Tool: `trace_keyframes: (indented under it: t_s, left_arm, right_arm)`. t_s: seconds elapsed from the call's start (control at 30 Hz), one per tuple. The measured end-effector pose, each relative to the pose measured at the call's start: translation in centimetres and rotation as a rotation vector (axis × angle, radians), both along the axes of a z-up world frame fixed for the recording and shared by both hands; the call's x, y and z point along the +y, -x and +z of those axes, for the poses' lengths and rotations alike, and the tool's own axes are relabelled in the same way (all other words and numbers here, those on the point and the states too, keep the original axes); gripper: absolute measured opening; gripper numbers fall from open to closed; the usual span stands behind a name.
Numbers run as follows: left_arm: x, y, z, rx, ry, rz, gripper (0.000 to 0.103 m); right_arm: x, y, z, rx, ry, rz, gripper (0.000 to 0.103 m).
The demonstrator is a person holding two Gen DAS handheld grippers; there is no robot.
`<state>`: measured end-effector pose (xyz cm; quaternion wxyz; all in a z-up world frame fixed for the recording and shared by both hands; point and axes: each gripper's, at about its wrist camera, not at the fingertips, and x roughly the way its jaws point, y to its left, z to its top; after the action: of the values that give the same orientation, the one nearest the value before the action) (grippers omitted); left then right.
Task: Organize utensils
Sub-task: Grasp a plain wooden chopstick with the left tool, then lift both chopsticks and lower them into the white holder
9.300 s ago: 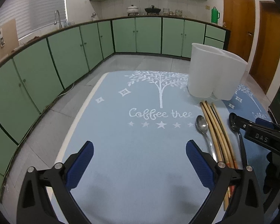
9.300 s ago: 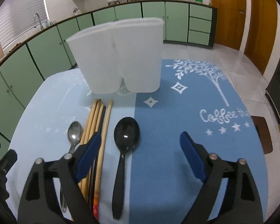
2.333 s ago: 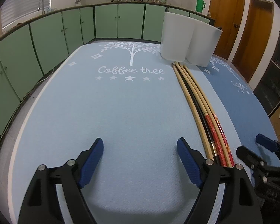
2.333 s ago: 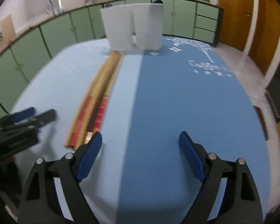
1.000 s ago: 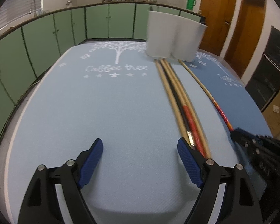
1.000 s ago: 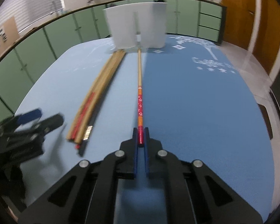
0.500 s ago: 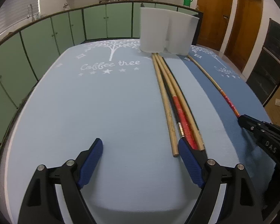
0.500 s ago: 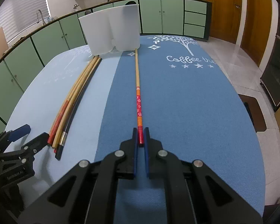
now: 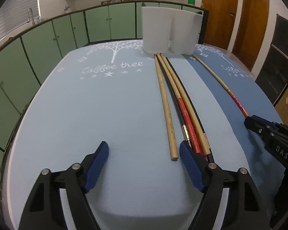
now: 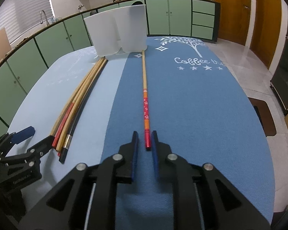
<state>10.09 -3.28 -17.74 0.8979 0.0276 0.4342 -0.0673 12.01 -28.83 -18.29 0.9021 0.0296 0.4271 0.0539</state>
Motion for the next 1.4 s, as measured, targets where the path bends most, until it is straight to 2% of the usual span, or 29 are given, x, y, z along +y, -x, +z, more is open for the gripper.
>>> trace_keyframes:
  t_s: [0.13, 0.23, 0.27, 0.3, 0.47, 0.67, 0.83, 1.13, 1.4]
  left_arm:
    - [-0.4, 0.2, 0.2, -0.010, 0.000, -0.009, 0.057]
    - [-1.0, 0.4, 0.3, -0.018, -0.003, -0.021, 0.039]
    - [-1.2, 0.4, 0.3, -0.018, 0.003, -0.025, 0.024]
    - [-1.4, 0.4, 0.3, -0.018, 0.008, -0.029, 0.019]
    - [-1.9, 0.5, 0.4, -0.024, 0.006, -0.018, 0.007]
    - [-1.5, 0.8, 1.2, -0.042, 0.026, -0.010, 0.007]
    - [-1.4, 1.9, 3.3, -0.089, 0.014, -0.015, 0.007]
    - [-0.4, 3.6, 9.5, -0.228, 0.039, -0.007, 0.007]
    - [0.0, 3.0, 14.7, -0.333, 0.081, -0.020, 0.007]
  right_arm:
    - [0.7, 0.0, 0.0, -0.003, 0.034, 0.010, 0.021]
    - [0.6, 0.0, -0.1, -0.002, 0.025, 0.009, 0.019]
    - [0.4, 0.0, -0.1, -0.001, 0.017, 0.009, 0.010]
    - [0.4, 0.0, -0.1, 0.001, 0.011, 0.008, 0.005]
    - [0.3, 0.1, 0.0, -0.002, -0.003, 0.007, 0.005]
    - [-0.2, 0.4, 0.5, -0.014, -0.022, -0.009, 0.005]
    - [-0.6, 1.0, 2.0, -0.040, -0.026, -0.019, 0.005]
    - [-1.1, 2.5, 6.4, -0.123, -0.022, -0.020, 0.005]
    - [-1.8, 2.9, 11.5, -0.221, -0.060, -0.006, 0.005]
